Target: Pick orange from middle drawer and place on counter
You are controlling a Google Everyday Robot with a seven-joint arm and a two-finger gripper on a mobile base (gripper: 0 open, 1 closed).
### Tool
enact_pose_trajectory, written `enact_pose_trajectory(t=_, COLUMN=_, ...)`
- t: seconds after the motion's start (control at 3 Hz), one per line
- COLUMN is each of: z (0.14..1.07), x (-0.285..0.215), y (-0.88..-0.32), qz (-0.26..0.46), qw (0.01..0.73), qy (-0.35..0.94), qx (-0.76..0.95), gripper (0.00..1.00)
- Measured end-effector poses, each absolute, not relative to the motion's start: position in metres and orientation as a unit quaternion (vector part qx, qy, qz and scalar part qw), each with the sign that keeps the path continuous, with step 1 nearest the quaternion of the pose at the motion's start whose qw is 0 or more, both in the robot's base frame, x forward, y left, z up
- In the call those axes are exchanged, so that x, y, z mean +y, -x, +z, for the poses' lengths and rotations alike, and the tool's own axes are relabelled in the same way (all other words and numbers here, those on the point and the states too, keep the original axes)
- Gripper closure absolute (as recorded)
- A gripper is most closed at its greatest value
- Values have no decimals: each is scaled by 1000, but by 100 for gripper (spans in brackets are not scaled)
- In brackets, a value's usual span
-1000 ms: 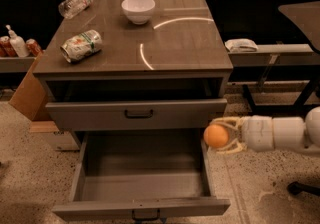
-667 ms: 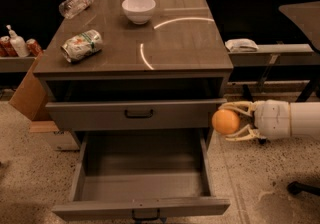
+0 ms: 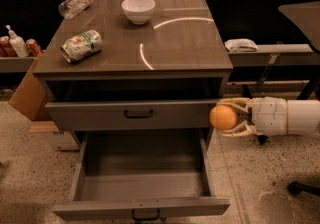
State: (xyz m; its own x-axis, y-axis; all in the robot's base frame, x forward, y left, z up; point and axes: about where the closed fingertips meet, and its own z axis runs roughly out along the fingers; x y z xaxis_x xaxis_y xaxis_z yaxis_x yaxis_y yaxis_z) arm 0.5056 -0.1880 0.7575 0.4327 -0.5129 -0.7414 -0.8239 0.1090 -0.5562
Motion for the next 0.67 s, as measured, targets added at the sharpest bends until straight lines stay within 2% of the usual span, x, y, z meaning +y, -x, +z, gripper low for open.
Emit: enact_pose_trajectory(t=0.67, z=828, x=-177, y=-564, qz=136, qw=573, qy=654, qx=474, gripper=100)
